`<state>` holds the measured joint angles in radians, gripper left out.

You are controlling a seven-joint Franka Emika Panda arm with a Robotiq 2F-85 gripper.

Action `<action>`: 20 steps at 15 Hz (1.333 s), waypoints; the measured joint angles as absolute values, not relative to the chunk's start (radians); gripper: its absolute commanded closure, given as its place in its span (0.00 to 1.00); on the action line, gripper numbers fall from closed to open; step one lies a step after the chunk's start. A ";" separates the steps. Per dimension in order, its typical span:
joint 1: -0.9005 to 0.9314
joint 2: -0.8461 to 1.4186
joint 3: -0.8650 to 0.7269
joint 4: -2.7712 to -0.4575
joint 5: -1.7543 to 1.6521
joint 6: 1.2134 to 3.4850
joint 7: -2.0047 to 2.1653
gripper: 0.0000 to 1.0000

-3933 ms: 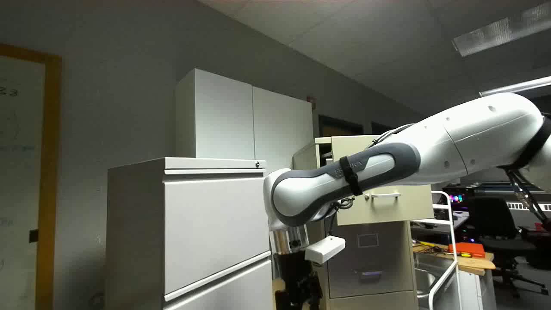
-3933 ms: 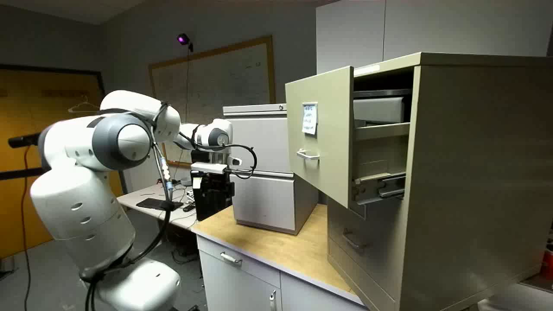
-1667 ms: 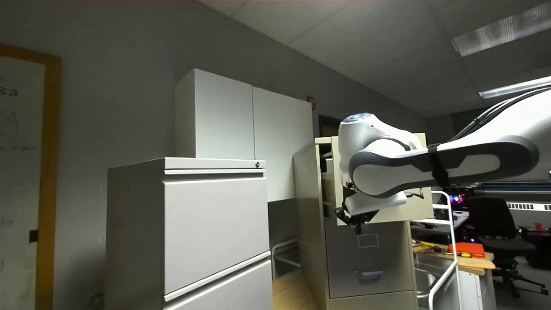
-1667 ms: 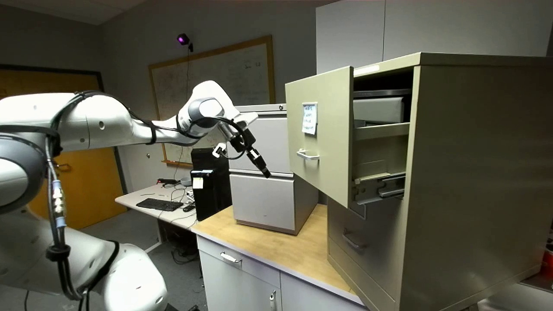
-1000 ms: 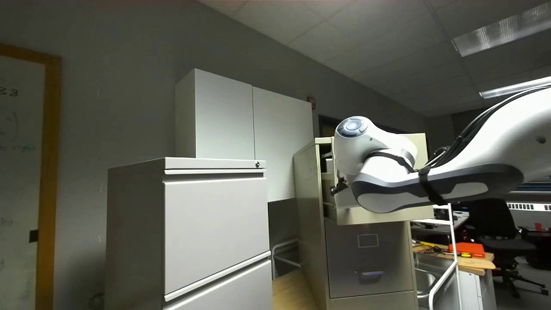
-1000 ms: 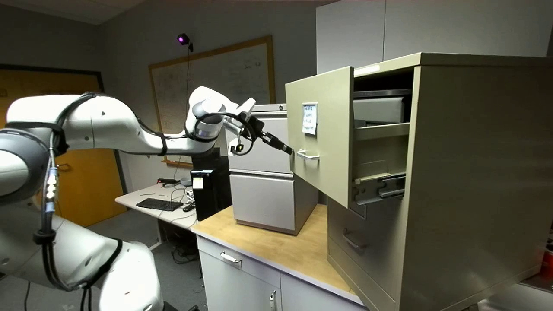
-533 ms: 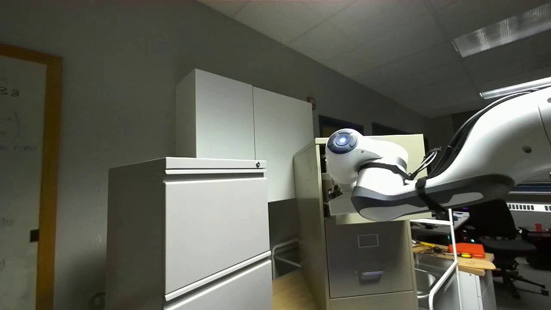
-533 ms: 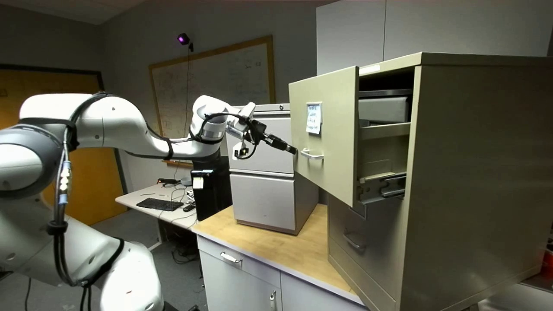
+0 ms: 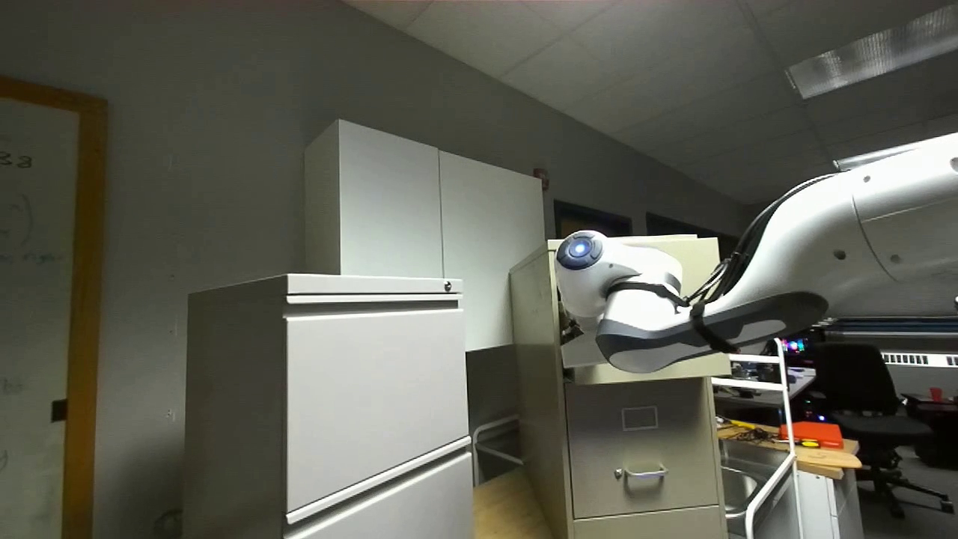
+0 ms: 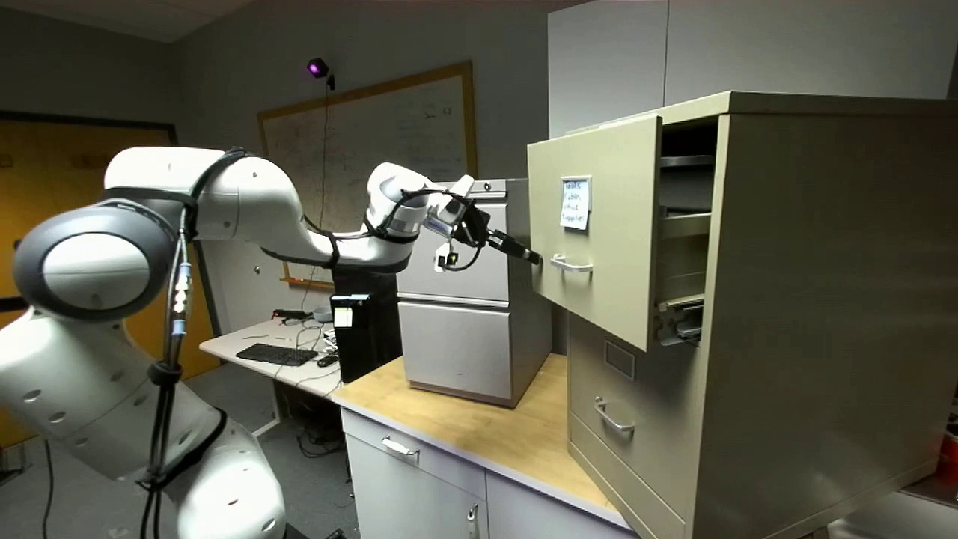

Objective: Close the top drawer of the beige file cabinet

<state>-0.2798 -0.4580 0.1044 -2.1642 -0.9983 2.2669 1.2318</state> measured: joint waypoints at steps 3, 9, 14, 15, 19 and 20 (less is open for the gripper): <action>-0.247 -0.385 0.056 -2.094 -0.998 2.267 1.226 1.00; -0.200 -0.281 -0.014 -1.983 -0.972 2.263 1.201 1.00; -0.183 -0.222 -0.053 -1.909 -0.900 2.264 1.132 1.00; -0.183 -0.214 -0.057 -1.897 -0.887 2.264 1.118 1.00; -0.183 -0.184 -0.073 -1.856 -0.834 2.267 1.069 1.00; -0.183 -0.177 -0.076 -1.847 -0.825 2.267 1.060 1.00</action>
<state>-0.1828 -0.1772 -0.0756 -1.8471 -0.8255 2.2673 1.0597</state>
